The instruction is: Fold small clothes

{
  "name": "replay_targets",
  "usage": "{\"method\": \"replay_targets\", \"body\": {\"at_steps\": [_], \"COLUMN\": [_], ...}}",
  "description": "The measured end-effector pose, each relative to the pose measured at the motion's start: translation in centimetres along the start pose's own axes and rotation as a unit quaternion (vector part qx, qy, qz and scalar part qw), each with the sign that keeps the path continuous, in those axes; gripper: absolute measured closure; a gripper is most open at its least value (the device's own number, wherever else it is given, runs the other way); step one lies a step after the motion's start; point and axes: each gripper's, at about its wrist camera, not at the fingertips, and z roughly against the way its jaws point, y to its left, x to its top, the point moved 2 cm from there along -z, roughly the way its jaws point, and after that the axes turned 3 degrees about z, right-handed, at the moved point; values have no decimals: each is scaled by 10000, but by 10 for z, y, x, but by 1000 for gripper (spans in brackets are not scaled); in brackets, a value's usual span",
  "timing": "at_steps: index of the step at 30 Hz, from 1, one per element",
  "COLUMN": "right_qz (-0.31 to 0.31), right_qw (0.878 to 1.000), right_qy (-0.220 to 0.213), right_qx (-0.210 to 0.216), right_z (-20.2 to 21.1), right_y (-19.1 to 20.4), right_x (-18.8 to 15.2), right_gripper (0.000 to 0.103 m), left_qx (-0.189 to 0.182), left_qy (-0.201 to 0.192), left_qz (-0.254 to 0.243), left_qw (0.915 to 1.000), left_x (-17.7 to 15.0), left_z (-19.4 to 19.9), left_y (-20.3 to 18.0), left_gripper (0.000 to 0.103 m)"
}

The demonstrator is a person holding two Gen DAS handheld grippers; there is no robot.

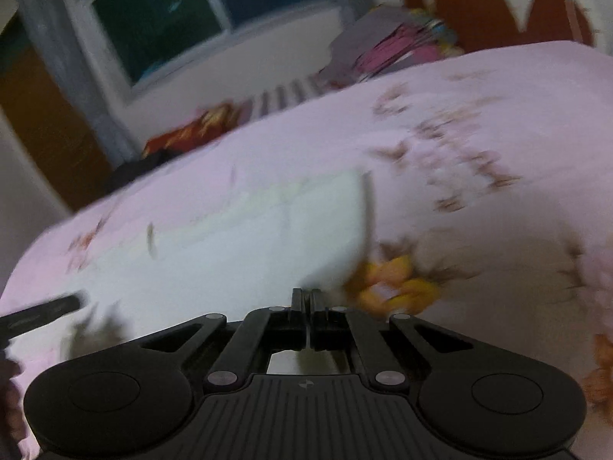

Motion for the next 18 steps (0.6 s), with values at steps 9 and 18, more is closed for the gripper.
{"method": "replay_targets", "body": {"at_steps": [9, 18], "right_qz": [183, -70], "right_qw": [9997, 9986], "right_qy": [-171, 192], "right_qx": [46, -492], "right_z": [20, 33], "right_y": [7, -32], "right_x": [9, -17], "right_gripper": [102, 102], "left_qx": [-217, -258], "left_qy": [408, 552], "left_qz": [145, 104], "left_qw": [9988, 9981], "left_x": [-8, -15], "left_z": [-26, -23], "left_y": [-15, 4], "left_gripper": [60, 60]}}
